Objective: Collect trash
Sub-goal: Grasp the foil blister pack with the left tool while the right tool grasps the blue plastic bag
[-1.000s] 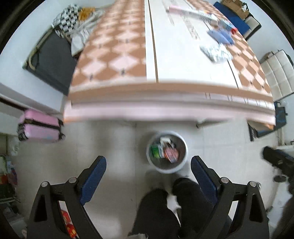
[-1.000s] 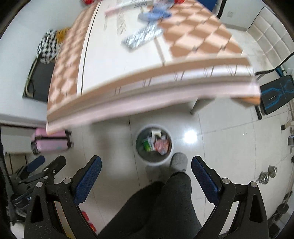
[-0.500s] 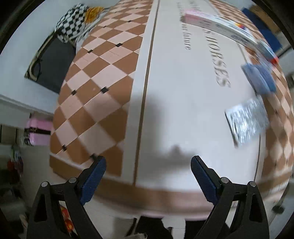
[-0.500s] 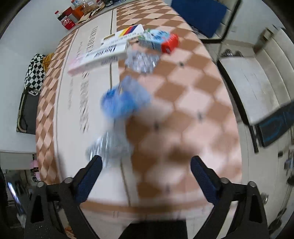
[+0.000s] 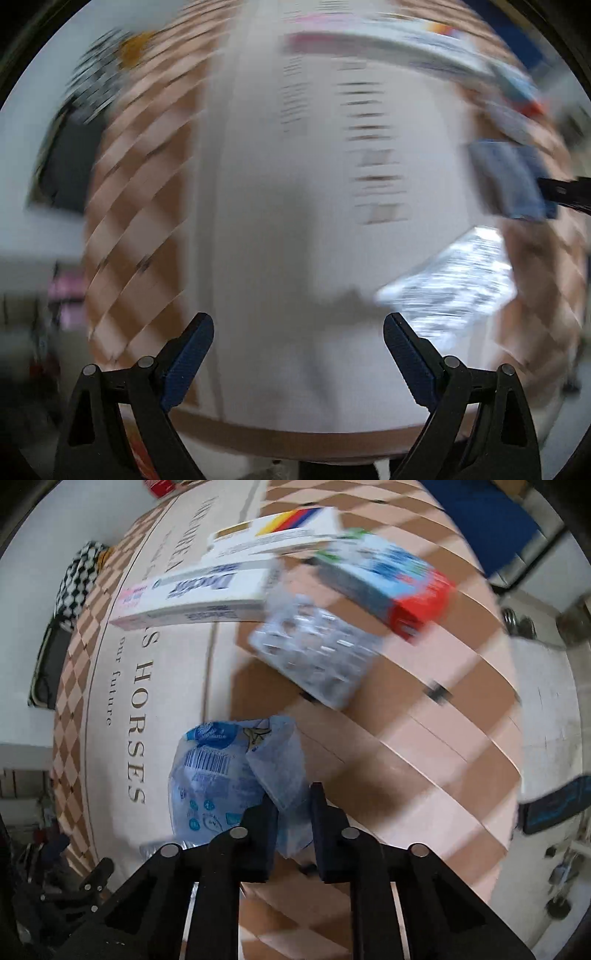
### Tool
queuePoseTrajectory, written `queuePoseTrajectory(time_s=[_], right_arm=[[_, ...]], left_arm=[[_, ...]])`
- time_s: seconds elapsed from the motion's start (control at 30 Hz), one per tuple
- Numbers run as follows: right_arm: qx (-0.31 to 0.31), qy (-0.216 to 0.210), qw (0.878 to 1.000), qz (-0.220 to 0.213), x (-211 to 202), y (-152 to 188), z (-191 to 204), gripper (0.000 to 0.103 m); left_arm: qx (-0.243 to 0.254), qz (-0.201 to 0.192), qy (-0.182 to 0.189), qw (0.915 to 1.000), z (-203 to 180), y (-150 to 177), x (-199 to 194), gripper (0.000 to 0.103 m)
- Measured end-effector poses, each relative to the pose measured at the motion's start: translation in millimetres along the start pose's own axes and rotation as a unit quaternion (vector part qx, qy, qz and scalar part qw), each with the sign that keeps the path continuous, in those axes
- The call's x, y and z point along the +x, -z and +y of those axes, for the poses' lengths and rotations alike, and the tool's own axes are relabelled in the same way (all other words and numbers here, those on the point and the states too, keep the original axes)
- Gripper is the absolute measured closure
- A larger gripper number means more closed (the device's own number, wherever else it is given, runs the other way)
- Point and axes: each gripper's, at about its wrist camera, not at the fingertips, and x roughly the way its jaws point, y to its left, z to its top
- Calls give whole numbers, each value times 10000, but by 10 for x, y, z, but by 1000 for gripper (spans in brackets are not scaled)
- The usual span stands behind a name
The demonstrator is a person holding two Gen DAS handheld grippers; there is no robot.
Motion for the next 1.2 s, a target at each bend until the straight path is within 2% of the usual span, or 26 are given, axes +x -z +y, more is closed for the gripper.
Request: queuePoseTrajectory(time_s=[0.1, 0.13, 0.23, 0.3, 0.4, 0.43, 0.47, 0.57, 0.63, 0.67, 0.7, 0.73, 0.77, 0.8, 0.83, 0.9, 0.93, 1.0, 1.13, 1.2], right_arm=[[344, 104, 9994, 24, -120, 239, -359, 86], [437, 152, 9989, 27, -136, 317, -455, 86], [886, 209, 9958, 91, -121, 551, -787, 86], [1060, 138, 9942, 147, -96, 635, -907, 86], [1205, 83, 9926, 90, -120, 730, -998, 86], [1216, 73, 9925, 69, -140, 763, -1025, 86], [1226, 52, 9924, 57, -157, 753, -1047, 86], [1249, 4, 9922, 8, -196, 765, -1029, 86], [1267, -100, 9919, 36, -193, 781, -990, 86], [1273, -146, 9917, 73, -178, 784, -941, 86], [1289, -218, 9913, 139, -175, 788, -901, 86], [1306, -320, 9906, 249, -148, 798, -878, 83], [1347, -437, 9894, 335, -113, 791, -851, 81], [1373, -510, 9886, 360, -100, 790, -848, 71], [1415, -619, 9874, 347, -100, 792, -855, 55], [1453, -624, 9872, 210, -132, 790, -877, 44], [1426, -621, 9877, 184, -133, 777, -875, 43], [1370, -601, 9886, 168, -117, 747, -859, 43], [888, -421, 9952, 32, -61, 655, -685, 43], [670, -280, 9974, -38, -18, 632, -599, 46]], left_arm=[[1080, 39, 166, 9940, -425, -121, -37, 9], [1568, 138, 224, 9873, -620, -141, 0, 9], [2259, 485, 481, 9717, -915, -171, 161, 9], [2480, 646, 406, 9657, -996, -203, 270, 9], [2747, 691, 290, 9586, -1097, -254, 366, 10], [2842, 662, 301, 9560, -1123, -262, 378, 12], [2872, 655, 383, 9549, -1143, -284, 377, 25], [2820, 645, 444, 9562, -1129, -288, 354, 33], [2452, 690, 436, 9660, -1078, -325, 357, 34], [2075, 744, 423, 9745, -964, -363, 385, 34], [1429, 823, 434, 9854, -840, -392, 398, 34], [842, 898, 503, 9911, -714, -403, 416, 34], [348, 944, 614, 9930, -600, -400, 430, 34], [-141, 939, 747, 9927, -481, -384, 433, 34], [-507, 901, 809, 9913, -386, -363, 429, 34], [-848, 858, 875, 9888, -291, -341, 429, 34], [-910, 843, 911, 9881, -258, -326, 440, 34], [-722, 801, 816, 9908, -280, -299, 443, 33], [-116, 624, 402, 9972, -452, -196, 430, 30], [-93, 594, 469, 9971, -504, -193, 424, 34]])
